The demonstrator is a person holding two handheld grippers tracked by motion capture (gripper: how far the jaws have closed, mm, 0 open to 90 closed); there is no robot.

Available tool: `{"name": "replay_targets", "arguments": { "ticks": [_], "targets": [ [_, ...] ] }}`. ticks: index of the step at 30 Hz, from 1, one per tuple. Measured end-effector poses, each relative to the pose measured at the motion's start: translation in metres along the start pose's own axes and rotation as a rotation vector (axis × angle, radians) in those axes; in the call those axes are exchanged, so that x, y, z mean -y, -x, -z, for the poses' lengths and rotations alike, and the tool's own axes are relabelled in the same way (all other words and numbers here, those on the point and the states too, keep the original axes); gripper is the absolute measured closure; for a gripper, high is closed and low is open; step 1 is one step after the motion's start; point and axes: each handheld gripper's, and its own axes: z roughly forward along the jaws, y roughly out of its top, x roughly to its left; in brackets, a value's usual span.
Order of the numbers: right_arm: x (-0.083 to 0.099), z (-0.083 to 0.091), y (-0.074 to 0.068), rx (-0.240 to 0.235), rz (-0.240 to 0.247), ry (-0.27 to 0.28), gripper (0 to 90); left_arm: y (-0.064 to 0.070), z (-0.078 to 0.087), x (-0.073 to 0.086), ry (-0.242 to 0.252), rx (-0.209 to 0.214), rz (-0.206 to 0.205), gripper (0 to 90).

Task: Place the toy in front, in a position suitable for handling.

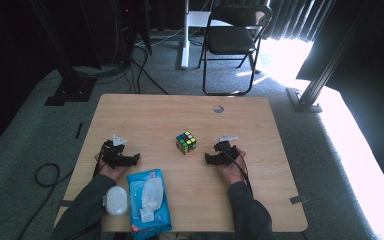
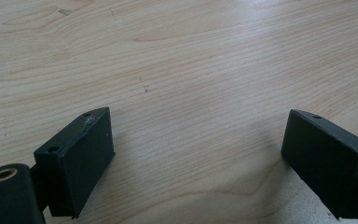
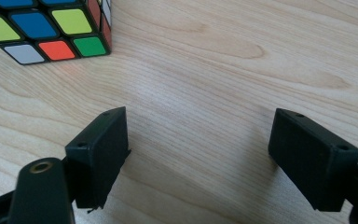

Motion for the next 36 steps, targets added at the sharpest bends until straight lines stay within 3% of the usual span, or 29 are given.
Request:
{"name": "replay_targets", "arguments": {
  "ticks": [3, 6, 11, 32, 33, 36],
  "targets": [
    [-0.001, 0.002, 0.0, 0.004, -0.006, -0.001, 27.5, 0.0, 0.0, 0.0, 0.0, 0.0, 0.0, 9.2],
    [0.0, 0.004, -0.001, -0.025, -0.007, -0.002, 32.5, 0.0, 0.0, 0.0, 0.0, 0.001, 0.0, 9.2],
    [-0.003, 0.008, -0.005, -0.027, 0.027, 0.014, 35.1, 0.0, 0.0, 0.0, 0.0, 0.001, 0.0, 9.2],
    [-0.027, 0.014, -0.036, -0.088, 0.099, 0.097, 33.0, 0.0, 0.0, 0.0, -0.001, 0.002, -0.001, 9.2],
    [-0.029, 0.014, -0.041, -0.086, 0.124, 0.1, 32.6, 0.0, 0.0, 0.0, -0.001, 0.002, -0.001, 9.2],
    [-0.031, 0.014, -0.046, -0.093, 0.139, 0.109, 30.4, 0.0, 0.0, 0.0, -0.001, 0.002, -0.001, 9.2]
  ]
}}
